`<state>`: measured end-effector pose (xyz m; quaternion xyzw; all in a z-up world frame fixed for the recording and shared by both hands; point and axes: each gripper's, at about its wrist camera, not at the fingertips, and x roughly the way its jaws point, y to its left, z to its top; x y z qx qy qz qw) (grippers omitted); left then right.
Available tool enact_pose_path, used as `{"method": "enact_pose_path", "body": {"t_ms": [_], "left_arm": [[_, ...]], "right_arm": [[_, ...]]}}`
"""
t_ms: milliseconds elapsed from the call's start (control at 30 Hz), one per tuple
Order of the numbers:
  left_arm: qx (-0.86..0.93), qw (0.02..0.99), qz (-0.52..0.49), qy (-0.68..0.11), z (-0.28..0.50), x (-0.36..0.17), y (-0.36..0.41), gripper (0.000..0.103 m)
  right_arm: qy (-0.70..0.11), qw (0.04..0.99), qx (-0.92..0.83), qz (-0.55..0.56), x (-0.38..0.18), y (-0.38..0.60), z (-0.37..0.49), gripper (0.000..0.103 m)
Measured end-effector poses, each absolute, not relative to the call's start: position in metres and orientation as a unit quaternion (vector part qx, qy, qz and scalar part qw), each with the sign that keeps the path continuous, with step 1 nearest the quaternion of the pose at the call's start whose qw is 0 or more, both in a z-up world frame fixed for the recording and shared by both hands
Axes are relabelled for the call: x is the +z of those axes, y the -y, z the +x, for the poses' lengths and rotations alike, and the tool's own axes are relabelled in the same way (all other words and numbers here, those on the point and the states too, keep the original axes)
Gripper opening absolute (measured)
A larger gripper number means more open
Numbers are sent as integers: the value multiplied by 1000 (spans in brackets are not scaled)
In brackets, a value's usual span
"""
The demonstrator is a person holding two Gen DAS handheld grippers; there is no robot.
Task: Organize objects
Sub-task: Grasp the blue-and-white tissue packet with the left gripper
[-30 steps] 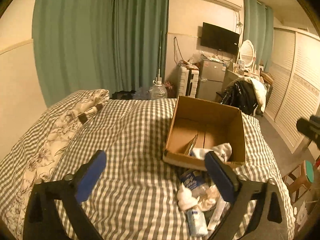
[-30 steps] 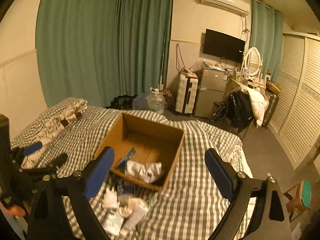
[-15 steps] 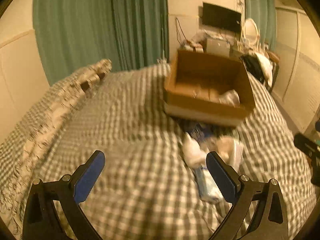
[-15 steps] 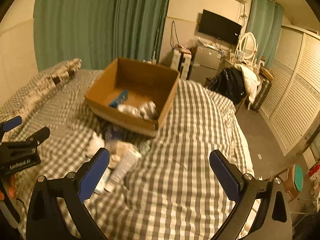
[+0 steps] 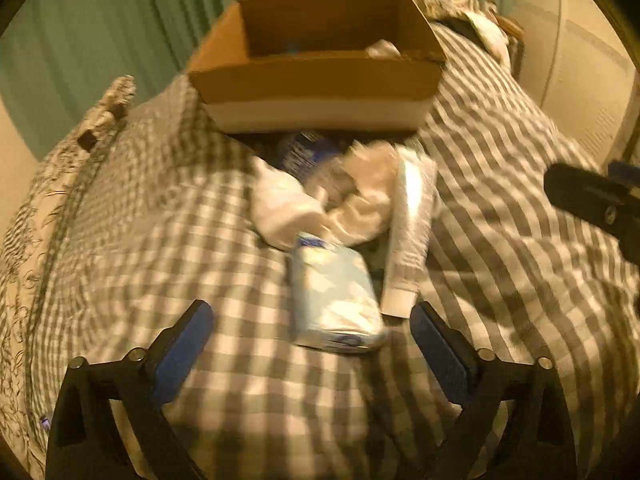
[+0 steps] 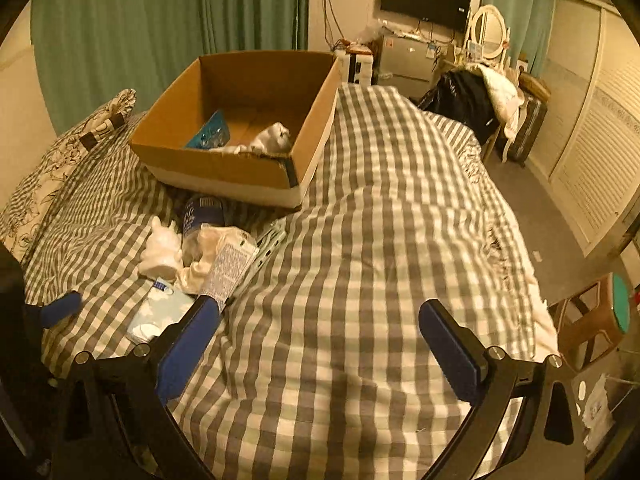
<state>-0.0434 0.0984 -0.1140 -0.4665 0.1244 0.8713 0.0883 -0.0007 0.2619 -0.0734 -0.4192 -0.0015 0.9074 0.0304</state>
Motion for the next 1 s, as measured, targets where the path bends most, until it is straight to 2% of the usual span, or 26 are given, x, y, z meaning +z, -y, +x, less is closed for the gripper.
{"method": "enact_pose_path", "body": {"t_ms": [133, 300, 433, 500, 633, 867, 1000], "left_arm": [[857, 99, -484, -144, -51, -133, -111, 96], [848, 113, -503, -127, -57, -142, -107, 95], [850, 117, -493, -145, -45, -141, -107, 73], [852, 119, -487, -151, -38, -137, -109, 66], [854, 129, -486, -138, -26, -124, -101, 34], [851, 153, -498, -60, -18, -114, -71, 26], [864, 155, -478, -32, -17, -97, -54, 25]], "right_arm": [[-10, 20, 907, -421, -80, -263, -2, 100], [-25, 17, 904, -426, -85, -267, -3, 100], [-33, 20, 903, -428, -86, -271, 0, 100], [-33, 21, 904, -425, -83, -271, 3, 100], [-24, 23, 908, -419, -77, -270, 11, 100], [-12, 22, 909, -417, -70, -263, 19, 100], [4, 16, 909, -417, -68, -250, 20, 100]]}}
